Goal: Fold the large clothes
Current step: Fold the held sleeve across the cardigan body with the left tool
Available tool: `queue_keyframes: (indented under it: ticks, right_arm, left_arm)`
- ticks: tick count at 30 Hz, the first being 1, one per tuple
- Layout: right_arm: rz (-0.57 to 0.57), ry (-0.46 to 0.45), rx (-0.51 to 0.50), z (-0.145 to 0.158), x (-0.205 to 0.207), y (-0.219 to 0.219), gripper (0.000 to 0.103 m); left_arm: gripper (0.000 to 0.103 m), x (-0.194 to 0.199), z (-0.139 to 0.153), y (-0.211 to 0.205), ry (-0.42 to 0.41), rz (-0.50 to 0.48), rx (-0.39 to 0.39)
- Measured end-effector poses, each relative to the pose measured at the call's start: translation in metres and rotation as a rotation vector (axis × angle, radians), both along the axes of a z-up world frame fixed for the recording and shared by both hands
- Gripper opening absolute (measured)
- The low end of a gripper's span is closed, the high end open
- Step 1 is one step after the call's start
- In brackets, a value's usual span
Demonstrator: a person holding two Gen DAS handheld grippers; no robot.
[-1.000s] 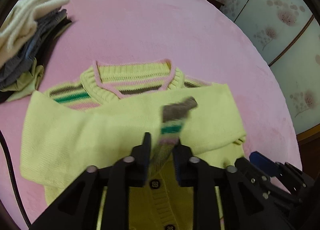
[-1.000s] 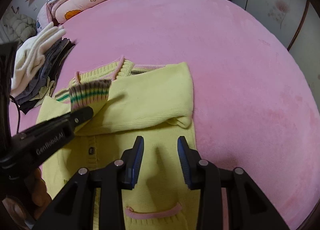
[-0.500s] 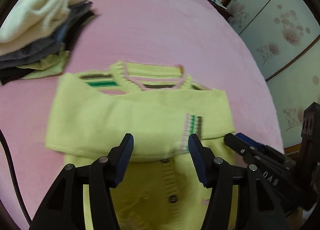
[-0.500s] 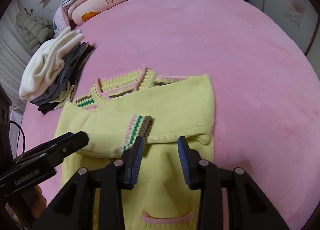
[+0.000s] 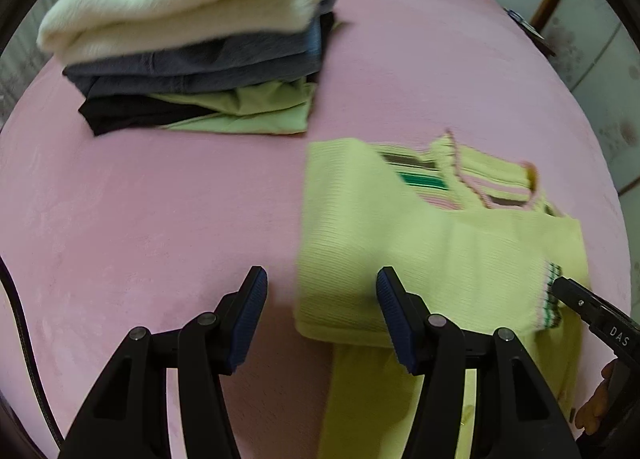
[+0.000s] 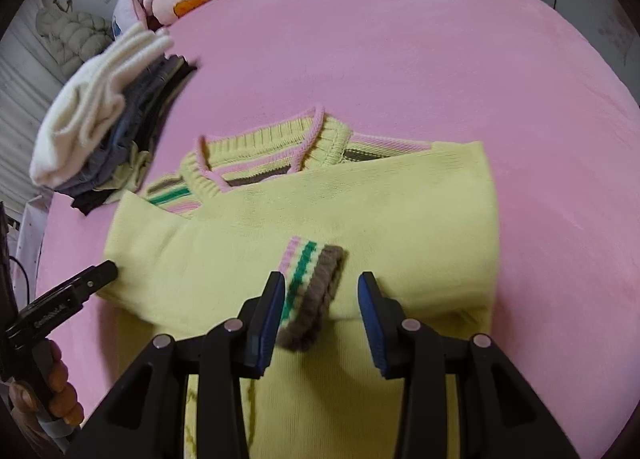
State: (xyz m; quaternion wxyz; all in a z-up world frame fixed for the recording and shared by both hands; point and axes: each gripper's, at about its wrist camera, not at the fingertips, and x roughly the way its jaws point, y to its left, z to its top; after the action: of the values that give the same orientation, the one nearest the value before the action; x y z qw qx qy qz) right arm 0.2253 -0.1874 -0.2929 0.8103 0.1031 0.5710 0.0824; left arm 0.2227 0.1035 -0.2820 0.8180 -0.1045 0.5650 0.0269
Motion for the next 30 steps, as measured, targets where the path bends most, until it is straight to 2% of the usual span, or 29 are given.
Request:
queue_keyframes:
  ticks: [6, 8, 9, 10, 12, 16, 19, 21, 26, 30]
  right_arm:
    - [0.007, -0.002, -0.045, -0.014, 0.007, 0.012, 0.040]
    - [0.031, -0.011, -0.031, -0.014, 0.006, 0.018, 0.032]
    - [0.049, -0.016, -0.030, -0.012, 0.006, 0.021, 0.014]
    - [0.073, -0.022, -0.017, -0.008, 0.005, 0.023, 0.011]
    - [0.087, -0.058, -0.024, 0.005, 0.004, 0.026, 0.011]
    - [0.113, -0.170, -0.105, 0.040, 0.007, 0.026, 0.011]
    - [0.092, -0.184, -0.126, 0.048, 0.020, 0.015, 0.011]
    - [0.087, -0.173, -0.135, 0.041, 0.029, 0.010, 0.011]
    - [0.108, -0.085, -0.191, -0.001, 0.044, 0.010, 0.013]
    - [0.074, -0.031, -0.199, -0.018, 0.046, 0.007, 0.024]
  left_arm:
    - [0.056, 0.005, -0.017, 0.003, 0.018, 0.007, -0.012]
    - [0.056, 0.007, -0.019, 0.002, 0.021, 0.007, -0.023]
    - [0.056, 0.006, -0.020, 0.000, 0.020, 0.006, -0.028]
    - [0.056, 0.006, -0.019, 0.000, 0.018, 0.006, -0.034]
    - [0.056, 0.006, -0.017, -0.004, 0.011, 0.002, -0.043]
    - [0.056, 0.010, -0.016, -0.013, 0.014, -0.006, -0.054]
    - [0.056, 0.013, -0.022, -0.019, 0.021, -0.007, -0.061]
    - [0.056, 0.015, -0.025, -0.024, 0.020, 0.003, -0.058]
    - [0.056, 0.016, -0.031, -0.026, 0.019, 0.021, -0.045]
    - [0.056, 0.014, -0.032, -0.027, 0.020, 0.008, -0.032]
